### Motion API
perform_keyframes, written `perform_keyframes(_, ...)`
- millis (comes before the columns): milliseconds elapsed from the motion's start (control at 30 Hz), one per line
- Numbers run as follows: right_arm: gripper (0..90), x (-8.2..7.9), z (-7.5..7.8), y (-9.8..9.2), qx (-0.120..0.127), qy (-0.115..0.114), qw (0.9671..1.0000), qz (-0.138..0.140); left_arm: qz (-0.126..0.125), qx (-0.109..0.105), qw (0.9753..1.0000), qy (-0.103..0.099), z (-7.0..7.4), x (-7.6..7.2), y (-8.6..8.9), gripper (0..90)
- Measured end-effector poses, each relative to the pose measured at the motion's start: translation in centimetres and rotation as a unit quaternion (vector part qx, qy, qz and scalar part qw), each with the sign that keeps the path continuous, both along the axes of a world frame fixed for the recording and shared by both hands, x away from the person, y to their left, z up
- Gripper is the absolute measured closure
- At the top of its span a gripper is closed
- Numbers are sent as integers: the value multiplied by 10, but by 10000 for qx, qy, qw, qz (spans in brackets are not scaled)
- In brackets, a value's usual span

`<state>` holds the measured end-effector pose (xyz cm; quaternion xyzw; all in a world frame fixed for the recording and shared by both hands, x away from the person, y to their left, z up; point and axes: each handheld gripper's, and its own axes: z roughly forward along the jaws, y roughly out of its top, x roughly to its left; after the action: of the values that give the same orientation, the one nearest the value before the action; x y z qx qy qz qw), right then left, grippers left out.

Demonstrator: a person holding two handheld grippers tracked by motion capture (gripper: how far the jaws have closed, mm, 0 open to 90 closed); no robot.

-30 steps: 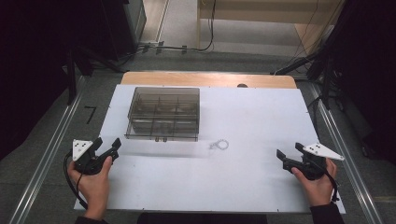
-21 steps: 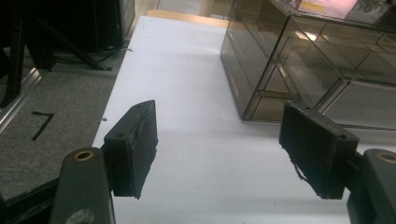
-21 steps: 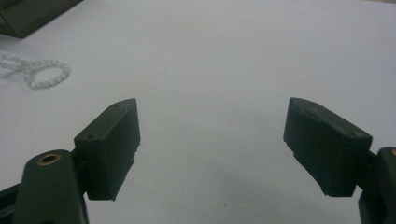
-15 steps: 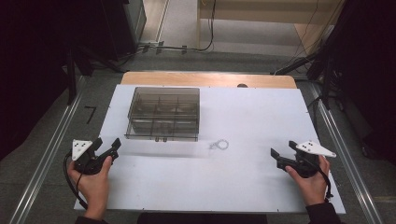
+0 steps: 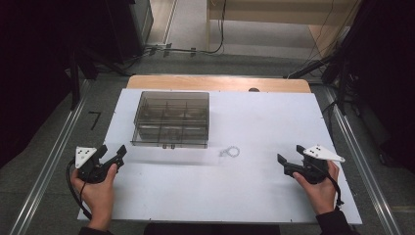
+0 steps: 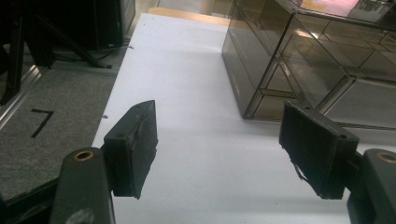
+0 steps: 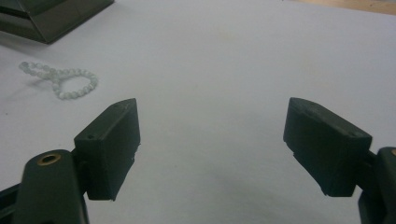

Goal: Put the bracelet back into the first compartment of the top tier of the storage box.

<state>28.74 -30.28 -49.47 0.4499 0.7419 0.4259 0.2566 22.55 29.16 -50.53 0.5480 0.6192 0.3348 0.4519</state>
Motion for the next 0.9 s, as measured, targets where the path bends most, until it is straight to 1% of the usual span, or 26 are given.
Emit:
perform_keyframes(167,173,2,1,9,-35,-36,9999,112,-8,-8,10000,9,0,0,0,290)
perform_keyframes(300,173,4,1,17,-69,-9,9998,206,-11,-12,10000,14,-1,0,1,290)
perform_keyframes(567,174,6,1,30,-112,-24,9993,346,-8,-13,10000,29,-1,0,1,290)
perform_keyframes(600,174,7,0,35,-129,-20,9991,408,-10,-23,10000,17,-1,0,1,290)
perform_keyframes(900,178,10,0,50,-185,-17,9982,574,-10,-45,10000,15,-1,1,1,290)
